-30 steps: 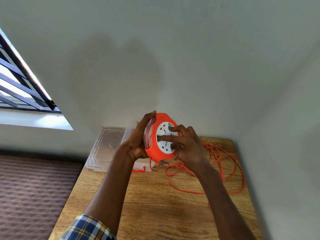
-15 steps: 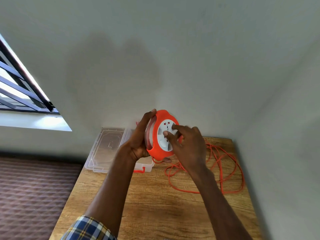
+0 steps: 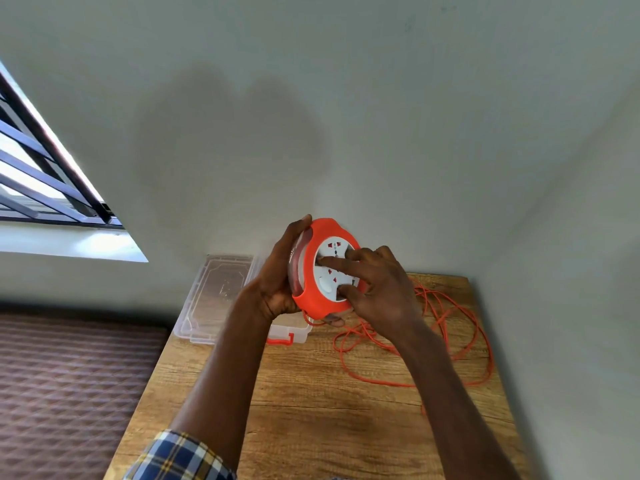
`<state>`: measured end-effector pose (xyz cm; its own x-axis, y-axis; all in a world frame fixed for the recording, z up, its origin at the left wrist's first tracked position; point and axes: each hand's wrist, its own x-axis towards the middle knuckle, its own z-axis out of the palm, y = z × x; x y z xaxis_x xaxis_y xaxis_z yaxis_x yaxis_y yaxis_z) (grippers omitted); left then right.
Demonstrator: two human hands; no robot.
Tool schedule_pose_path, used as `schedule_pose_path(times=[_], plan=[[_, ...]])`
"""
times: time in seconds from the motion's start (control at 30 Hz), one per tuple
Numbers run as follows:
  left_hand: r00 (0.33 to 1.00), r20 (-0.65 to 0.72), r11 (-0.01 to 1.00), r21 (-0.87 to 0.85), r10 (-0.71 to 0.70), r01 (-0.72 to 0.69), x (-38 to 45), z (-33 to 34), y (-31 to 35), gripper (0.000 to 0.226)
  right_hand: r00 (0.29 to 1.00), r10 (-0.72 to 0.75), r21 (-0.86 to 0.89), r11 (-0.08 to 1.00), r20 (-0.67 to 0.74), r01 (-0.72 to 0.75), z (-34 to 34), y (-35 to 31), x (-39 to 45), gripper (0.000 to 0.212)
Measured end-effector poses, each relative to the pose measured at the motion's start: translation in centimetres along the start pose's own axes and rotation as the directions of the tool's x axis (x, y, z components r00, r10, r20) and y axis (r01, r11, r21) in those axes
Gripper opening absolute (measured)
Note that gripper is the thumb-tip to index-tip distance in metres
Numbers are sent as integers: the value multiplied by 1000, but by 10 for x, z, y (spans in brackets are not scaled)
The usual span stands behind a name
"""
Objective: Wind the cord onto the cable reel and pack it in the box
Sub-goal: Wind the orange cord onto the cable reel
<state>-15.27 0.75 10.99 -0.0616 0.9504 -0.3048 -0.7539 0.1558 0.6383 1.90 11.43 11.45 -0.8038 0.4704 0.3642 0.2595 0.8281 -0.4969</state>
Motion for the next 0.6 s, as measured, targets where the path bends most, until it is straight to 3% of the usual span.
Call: schedule_pose_path(times=[0.1,0.2,0.27,0.37,0.43,0.5,0.6], plan=[[1000,2,999,20,25,-25,3,6,0,76,981,168,20,986,-94,-167,1,-9,-2,67],[999,-9,999,19,33,-33,7,13,-5,75,874,448,243,883,-189,-400,11,-22,1,71],[999,-21,999,17,36,-35,8,16,-8,75,825,537,313,825,-175,-470,13,-24,4,74],[999,-25,999,19,47,-47,5,17,-8,73,877,401,160,915,-266,-370,3,-19,0,68],[999,-10,998,17,53,-53,3,18,-4,73,924,264,106,964,-278,-244,-5,-11,-3,47],[999,-4,999,3,53,-52,2,18,-2,75,981,107,137,987,-161,-86,-10,-1,-4,38],[998,-11,998,-35,55,-55,2,12,0,77,1000,-23,135,991,-18,25,-10,6,-7,52]])
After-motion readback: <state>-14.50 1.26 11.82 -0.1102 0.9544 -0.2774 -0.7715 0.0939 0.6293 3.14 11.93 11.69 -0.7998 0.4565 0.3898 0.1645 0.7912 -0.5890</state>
